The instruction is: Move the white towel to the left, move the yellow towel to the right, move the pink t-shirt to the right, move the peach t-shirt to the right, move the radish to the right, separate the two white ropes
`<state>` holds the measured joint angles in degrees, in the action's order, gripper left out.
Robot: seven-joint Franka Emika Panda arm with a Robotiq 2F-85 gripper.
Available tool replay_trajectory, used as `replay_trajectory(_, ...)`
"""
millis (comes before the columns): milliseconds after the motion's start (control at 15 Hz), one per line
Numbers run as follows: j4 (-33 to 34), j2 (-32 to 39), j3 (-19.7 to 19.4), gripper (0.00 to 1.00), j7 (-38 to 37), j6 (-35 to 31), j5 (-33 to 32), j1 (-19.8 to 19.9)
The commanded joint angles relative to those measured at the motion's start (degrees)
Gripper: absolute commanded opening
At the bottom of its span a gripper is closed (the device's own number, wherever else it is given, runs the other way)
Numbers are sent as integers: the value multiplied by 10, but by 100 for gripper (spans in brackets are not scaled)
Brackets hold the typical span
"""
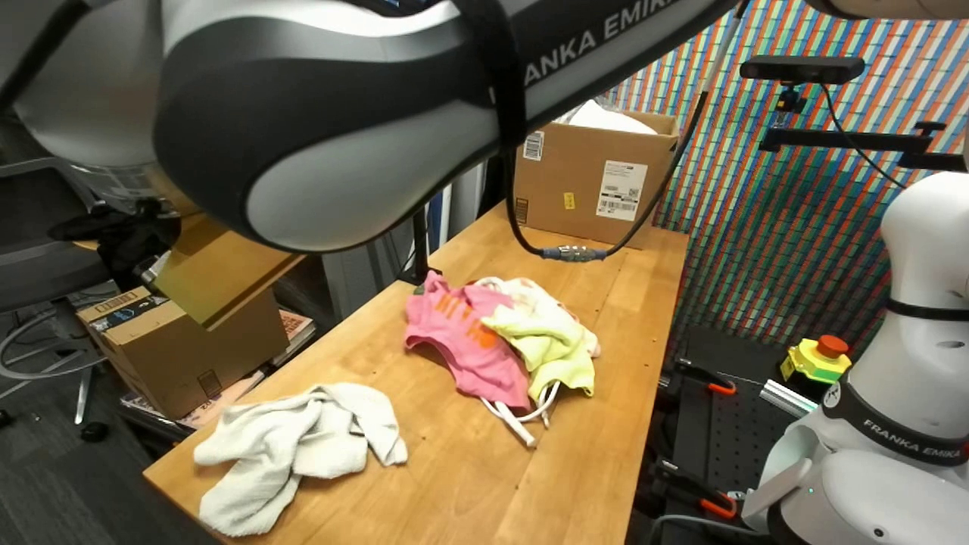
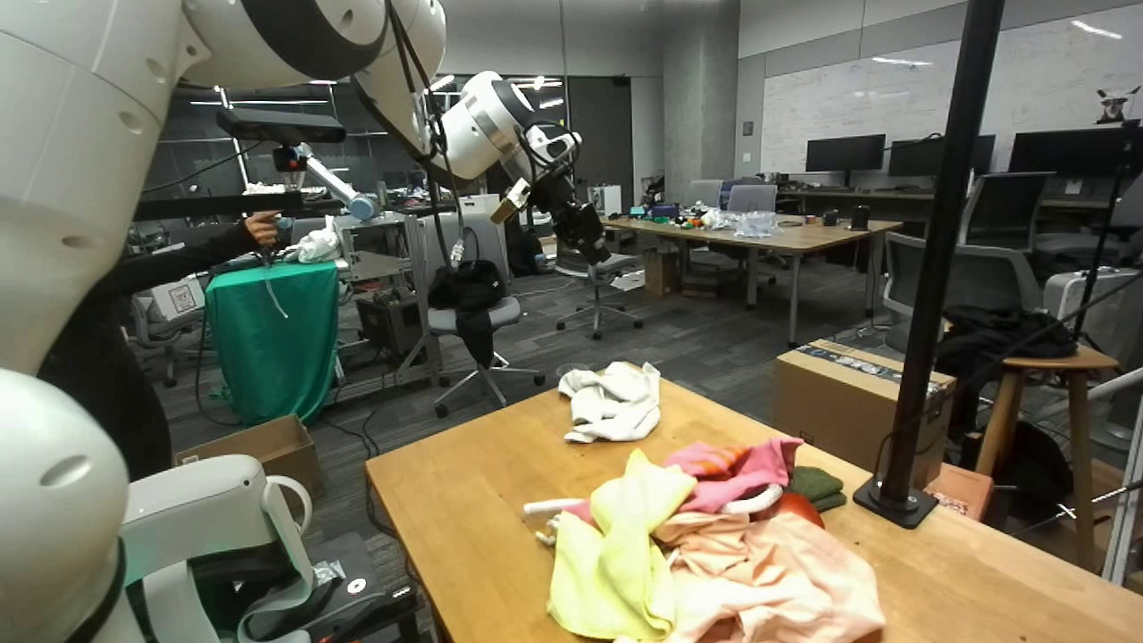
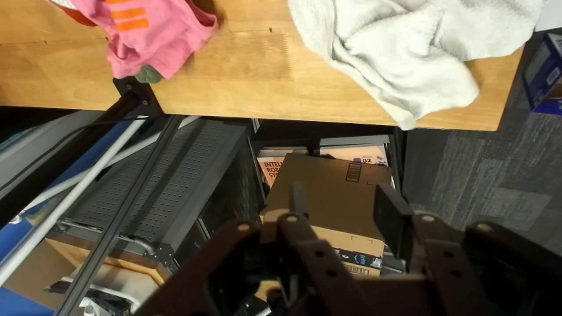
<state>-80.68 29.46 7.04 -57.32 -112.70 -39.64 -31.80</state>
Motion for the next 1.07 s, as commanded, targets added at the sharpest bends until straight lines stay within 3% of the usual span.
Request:
replay_trajectory(0,7,-2,0,77,32,32,-2,-1)
replay_trajectory(200,-4,-8,3,99,79,83,14,10)
replay_trajectory(467,-58,-32,-1,100,118,121,18,41)
replay_trajectory(1000,-265,-128,-1,100,239,73,105,157)
